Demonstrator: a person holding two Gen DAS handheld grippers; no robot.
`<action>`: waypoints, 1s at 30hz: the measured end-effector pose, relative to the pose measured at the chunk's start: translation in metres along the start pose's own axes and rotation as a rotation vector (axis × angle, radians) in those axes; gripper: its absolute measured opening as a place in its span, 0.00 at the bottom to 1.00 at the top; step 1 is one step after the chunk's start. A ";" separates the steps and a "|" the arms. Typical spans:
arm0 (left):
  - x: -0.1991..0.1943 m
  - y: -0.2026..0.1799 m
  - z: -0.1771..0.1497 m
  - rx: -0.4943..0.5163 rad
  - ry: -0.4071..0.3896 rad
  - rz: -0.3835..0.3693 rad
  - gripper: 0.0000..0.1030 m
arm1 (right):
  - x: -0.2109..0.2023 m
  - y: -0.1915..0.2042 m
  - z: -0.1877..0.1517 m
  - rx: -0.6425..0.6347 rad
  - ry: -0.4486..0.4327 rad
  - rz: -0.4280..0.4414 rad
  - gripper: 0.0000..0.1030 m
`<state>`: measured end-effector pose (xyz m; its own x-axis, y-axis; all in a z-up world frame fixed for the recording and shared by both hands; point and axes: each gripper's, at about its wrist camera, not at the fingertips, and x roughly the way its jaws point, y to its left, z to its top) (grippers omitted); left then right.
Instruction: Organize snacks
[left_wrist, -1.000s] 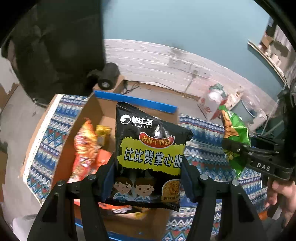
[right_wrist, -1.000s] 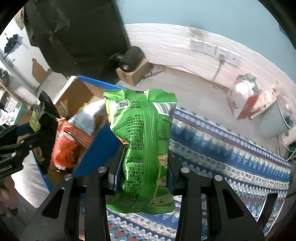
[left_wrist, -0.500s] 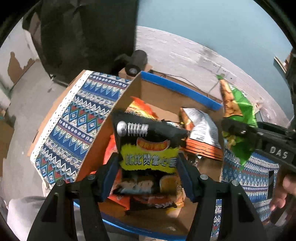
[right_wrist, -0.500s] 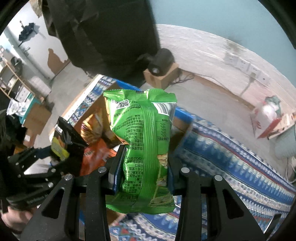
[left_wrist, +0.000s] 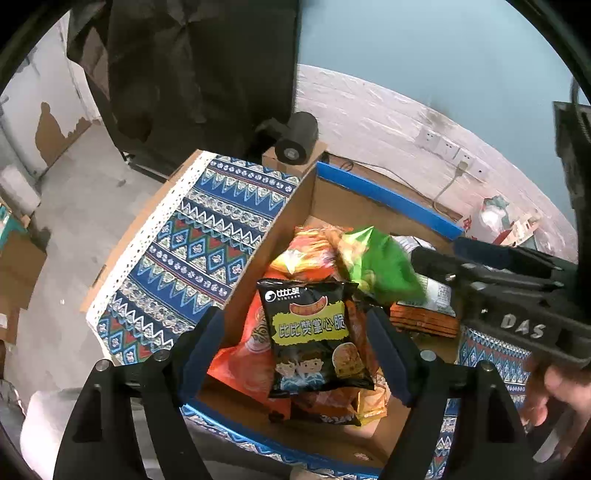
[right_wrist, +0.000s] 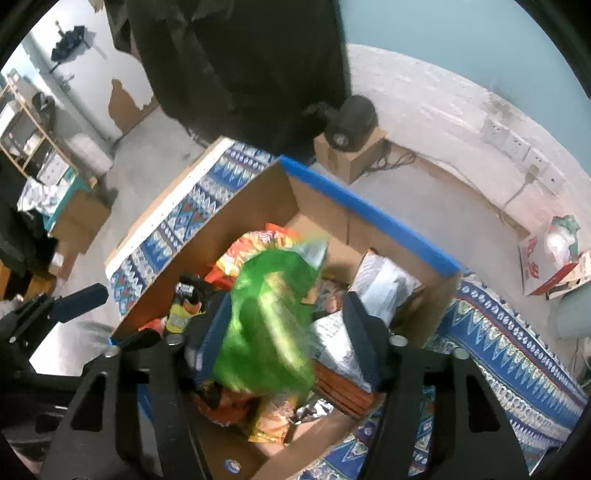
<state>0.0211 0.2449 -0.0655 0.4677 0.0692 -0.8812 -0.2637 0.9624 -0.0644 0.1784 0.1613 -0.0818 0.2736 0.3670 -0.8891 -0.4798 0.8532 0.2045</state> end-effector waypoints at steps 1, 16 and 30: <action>-0.002 0.000 0.000 0.000 -0.003 0.001 0.78 | -0.003 0.000 0.001 0.001 -0.006 -0.001 0.64; -0.062 -0.021 -0.008 0.075 -0.117 0.023 0.85 | -0.085 -0.018 -0.036 0.009 -0.120 -0.094 0.75; -0.098 -0.054 -0.033 0.155 -0.188 -0.004 0.98 | -0.148 -0.026 -0.091 0.013 -0.218 -0.165 0.76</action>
<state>-0.0384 0.1776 0.0086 0.6208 0.0988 -0.7777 -0.1357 0.9906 0.0175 0.0748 0.0510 0.0076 0.5211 0.2922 -0.8019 -0.4030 0.9125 0.0706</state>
